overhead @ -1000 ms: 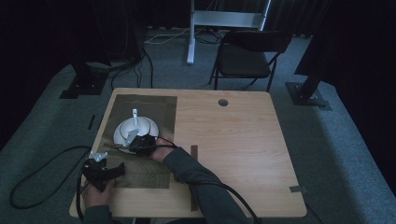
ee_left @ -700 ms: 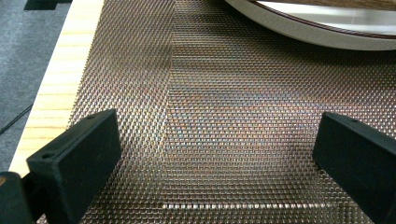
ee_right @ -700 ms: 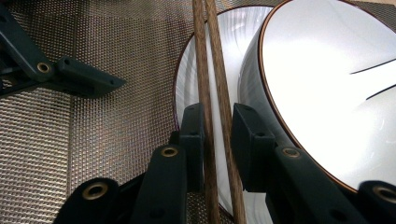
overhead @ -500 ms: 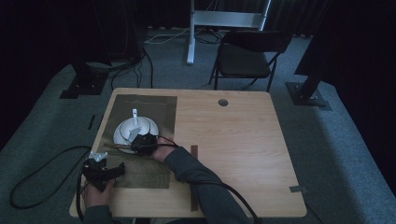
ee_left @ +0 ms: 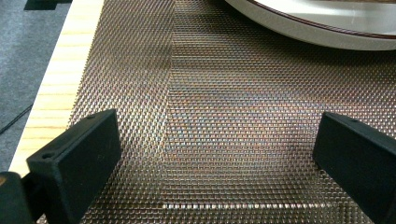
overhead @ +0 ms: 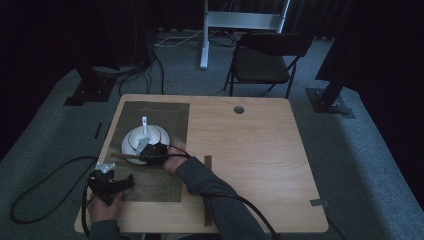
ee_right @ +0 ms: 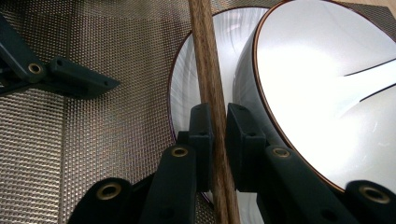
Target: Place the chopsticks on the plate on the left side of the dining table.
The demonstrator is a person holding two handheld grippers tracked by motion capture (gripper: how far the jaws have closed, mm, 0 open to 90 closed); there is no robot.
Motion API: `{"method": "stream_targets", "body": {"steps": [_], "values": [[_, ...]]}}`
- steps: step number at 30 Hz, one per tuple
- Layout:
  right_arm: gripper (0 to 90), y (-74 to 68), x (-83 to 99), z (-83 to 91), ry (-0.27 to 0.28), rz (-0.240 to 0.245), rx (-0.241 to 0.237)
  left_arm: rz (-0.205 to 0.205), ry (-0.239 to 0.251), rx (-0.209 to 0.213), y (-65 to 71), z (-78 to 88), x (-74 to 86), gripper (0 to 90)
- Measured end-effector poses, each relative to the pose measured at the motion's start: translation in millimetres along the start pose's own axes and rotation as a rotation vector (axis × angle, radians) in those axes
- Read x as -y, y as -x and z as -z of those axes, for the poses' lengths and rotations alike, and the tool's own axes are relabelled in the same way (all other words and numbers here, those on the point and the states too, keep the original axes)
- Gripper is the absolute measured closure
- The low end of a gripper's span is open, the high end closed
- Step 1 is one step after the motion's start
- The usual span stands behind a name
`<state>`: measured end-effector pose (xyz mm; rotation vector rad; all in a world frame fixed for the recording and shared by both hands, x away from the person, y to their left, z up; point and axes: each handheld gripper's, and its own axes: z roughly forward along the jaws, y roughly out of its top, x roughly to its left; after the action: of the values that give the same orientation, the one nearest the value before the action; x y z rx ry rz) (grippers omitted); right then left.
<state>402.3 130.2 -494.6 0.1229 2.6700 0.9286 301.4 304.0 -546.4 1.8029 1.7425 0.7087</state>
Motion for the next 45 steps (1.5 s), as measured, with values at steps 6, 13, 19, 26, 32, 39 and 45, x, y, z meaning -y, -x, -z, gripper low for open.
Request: {"method": "stream_targets", "body": {"steps": [6, 13, 19, 26, 32, 39, 45], "values": [[81.5, 0.0, 0.3, -0.1, -0.001, 0.002, 0.003, 0.0, 0.0, 0.0, 0.0, 0.0, 0.0, 1.4], [82.1, -0.4, 0.4, 0.8, 0.003, 0.002, 0.009, 0.0, 0.0, 0.0, 0.0, 0.0, 0.0, 1.4], [82.1, -1.0, 0.0, 1.6, 0.009, 0.003, 0.011, 0.0, 0.0, 0.0, 0.0, 0.0, 0.0, 1.4], [82.1, -1.0, 0.3, 4.7, 0.024, 0.001, 0.012, -0.002, 0.0, 0.0, -0.2, 0.0, 0.0, 1.4], [82.1, 1.7, 2.4, 13.8, 0.041, 0.004, 0.018, -0.002, 0.0, 0.0, -0.2, 0.0, 0.0, 1.4], [82.5, 16.2, 14.8, 37.5, 0.075, -0.042, 0.047, -0.005, -0.002, 0.0, -0.3, 0.1, 0.0, 1.4], [82.5, 24.1, 26.6, 49.2, 0.081, -0.07, 0.069, -0.002, 0.0, 0.0, -0.2, 0.0, 0.0, 1.4]]}}
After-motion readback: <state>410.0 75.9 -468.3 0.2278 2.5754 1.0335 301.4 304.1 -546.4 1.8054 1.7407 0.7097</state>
